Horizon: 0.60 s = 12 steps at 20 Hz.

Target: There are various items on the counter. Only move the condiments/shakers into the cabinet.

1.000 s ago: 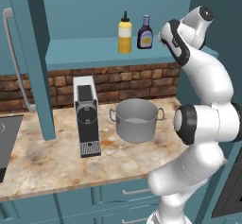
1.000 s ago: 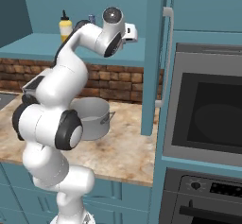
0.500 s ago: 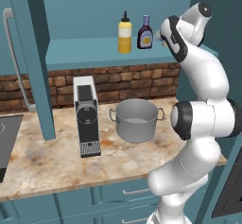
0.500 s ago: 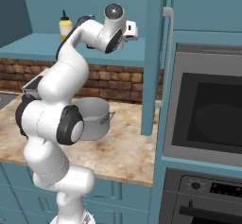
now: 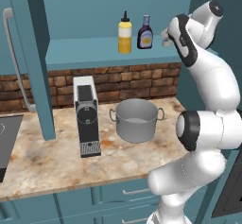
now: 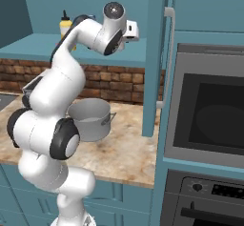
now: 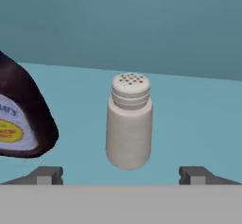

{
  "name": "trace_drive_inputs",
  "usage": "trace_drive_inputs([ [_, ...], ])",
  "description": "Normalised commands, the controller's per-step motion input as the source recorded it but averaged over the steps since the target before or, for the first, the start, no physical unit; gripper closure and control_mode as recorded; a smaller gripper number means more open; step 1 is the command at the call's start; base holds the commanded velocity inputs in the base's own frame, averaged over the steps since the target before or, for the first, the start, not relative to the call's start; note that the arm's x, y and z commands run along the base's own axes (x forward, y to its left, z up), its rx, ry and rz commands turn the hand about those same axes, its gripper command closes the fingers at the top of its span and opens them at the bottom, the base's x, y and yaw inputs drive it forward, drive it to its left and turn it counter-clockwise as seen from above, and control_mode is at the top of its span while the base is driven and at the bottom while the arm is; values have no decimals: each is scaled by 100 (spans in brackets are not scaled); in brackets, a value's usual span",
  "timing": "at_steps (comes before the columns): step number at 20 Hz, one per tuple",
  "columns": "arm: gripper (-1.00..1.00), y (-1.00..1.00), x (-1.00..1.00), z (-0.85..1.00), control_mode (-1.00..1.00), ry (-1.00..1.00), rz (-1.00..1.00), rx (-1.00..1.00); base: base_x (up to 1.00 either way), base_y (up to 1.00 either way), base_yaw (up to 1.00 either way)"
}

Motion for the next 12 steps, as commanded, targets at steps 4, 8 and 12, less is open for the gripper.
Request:
trace_drive_inputs([
  [4, -100, 0, -100, -12, -100, -9, 0, 0, 0, 0, 0],
  [8, -100, 6, -100, -13, -100, -1, 0, 0, 0, 0, 0],
  [12, -100, 9, -69, -19, -100, 3, 0, 0, 0, 0, 0],
])
